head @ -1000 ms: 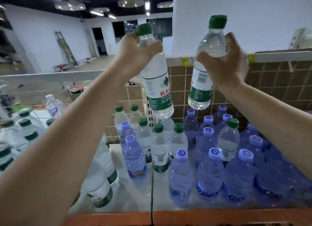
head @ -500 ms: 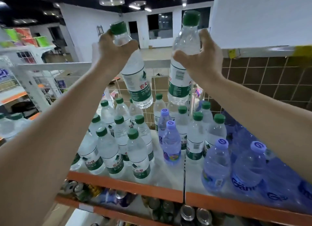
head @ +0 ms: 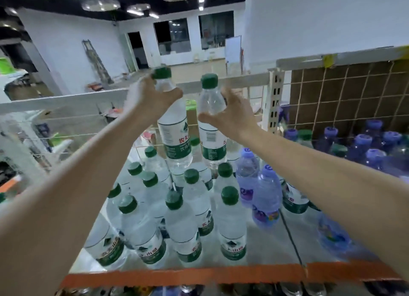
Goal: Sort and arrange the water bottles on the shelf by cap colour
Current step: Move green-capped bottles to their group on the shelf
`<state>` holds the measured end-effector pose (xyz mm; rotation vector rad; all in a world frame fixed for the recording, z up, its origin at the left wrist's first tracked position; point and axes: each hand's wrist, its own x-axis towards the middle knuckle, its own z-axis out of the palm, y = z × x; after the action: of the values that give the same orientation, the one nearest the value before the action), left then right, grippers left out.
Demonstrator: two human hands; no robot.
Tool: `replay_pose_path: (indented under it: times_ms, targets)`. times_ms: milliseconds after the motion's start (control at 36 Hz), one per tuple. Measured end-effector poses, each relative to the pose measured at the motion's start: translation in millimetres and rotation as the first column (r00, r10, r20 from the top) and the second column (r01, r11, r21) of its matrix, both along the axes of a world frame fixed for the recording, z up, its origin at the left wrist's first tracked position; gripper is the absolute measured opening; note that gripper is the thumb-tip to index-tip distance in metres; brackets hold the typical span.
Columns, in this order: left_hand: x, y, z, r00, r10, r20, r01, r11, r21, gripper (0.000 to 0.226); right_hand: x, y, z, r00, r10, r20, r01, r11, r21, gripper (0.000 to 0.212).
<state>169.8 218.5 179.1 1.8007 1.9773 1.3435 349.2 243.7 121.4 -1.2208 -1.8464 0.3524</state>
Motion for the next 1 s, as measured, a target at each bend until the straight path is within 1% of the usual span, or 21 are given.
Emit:
replay_pose_path:
  times_ms: [56,111,167,194,250,306,389,472,528,611,667,722,806,861,917,1000]
  targets:
    - [-6,8,-8,1.0,-0.015,-0.021,0.014,1.0,-0.007,0.057,-6,3,-5,0.999,-0.018,0.049,0.021,0.999,-0.048,0.064]
    - [-9,12,-15,0.999,-0.026,-0.024,0.024,0.998,-0.063,0.058,-12,7,-9,0.989,-0.048,0.138,0.063,0.992,-0.11,0.08]
    - [-9,16,-25,0.996,-0.049,-0.071,0.039,0.99,-0.136,0.055,-16,12,-15,0.972,-0.053,0.228,0.096,0.979,-0.182,0.085]
    - [-9,18,-30,0.993,-0.066,-0.098,0.048,0.983,-0.176,0.051,-17,14,-18,0.964,-0.038,0.263,0.101,0.968,-0.23,0.08]
    - [-8,21,-41,0.983,-0.088,-0.16,0.049,0.97,-0.236,0.041,-20,18,-27,0.955,0.007,0.295,0.088,0.948,-0.306,0.06]
    - [-9,24,-53,0.976,-0.094,-0.197,0.035,0.958,-0.286,0.044,-22,22,-37,0.947,0.049,0.317,0.071,0.932,-0.356,0.052]
    - [-13,30,-70,0.974,-0.093,-0.207,0.012,0.932,-0.363,0.046,-23,27,-53,0.946,0.082,0.314,0.061,0.905,-0.42,0.055]
    - [-15,35,-85,0.973,-0.159,-0.169,0.073,0.901,-0.428,0.041,-25,29,-63,0.928,0.141,0.343,0.046,0.874,-0.484,0.06]
    - [-14,36,-92,0.966,-0.198,-0.164,0.1,0.877,-0.47,0.04,-26,30,-66,0.917,0.179,0.357,0.048,0.838,-0.544,0.067]
    - [-11,38,-102,0.961,-0.23,-0.154,0.117,0.843,-0.525,0.041,-25,37,-70,0.92,0.186,0.345,0.07,0.788,-0.611,0.085]
    - [-10,40,-110,0.955,-0.254,-0.155,0.127,0.818,-0.561,0.041,-25,40,-71,0.927,0.191,0.321,0.068,0.758,-0.649,0.091]
    - [-10,42,-118,0.946,-0.281,-0.161,0.137,0.797,-0.588,0.04,-23,41,-73,0.929,0.215,0.301,0.051,0.732,-0.68,0.091]
    - [-12,45,-126,0.939,-0.302,-0.166,0.139,0.773,-0.618,0.042,-20,39,-75,0.926,0.25,0.283,0.017,0.721,-0.693,0.079]
    - [-14,46,-128,0.934,-0.315,-0.169,0.142,0.76,-0.634,0.043,-17,39,-77,0.937,0.247,0.247,-0.004,0.715,-0.7,0.077]
    - [-14,47,-126,0.926,-0.338,-0.169,0.145,0.73,-0.668,0.043,-14,39,-77,0.954,0.231,0.192,-0.025,0.697,-0.716,0.078]
    - [-12,47,-123,0.92,-0.356,-0.163,0.144,0.695,-0.704,0.047,-13,39,-79,0.963,0.222,0.156,-0.036,0.676,-0.736,0.087]
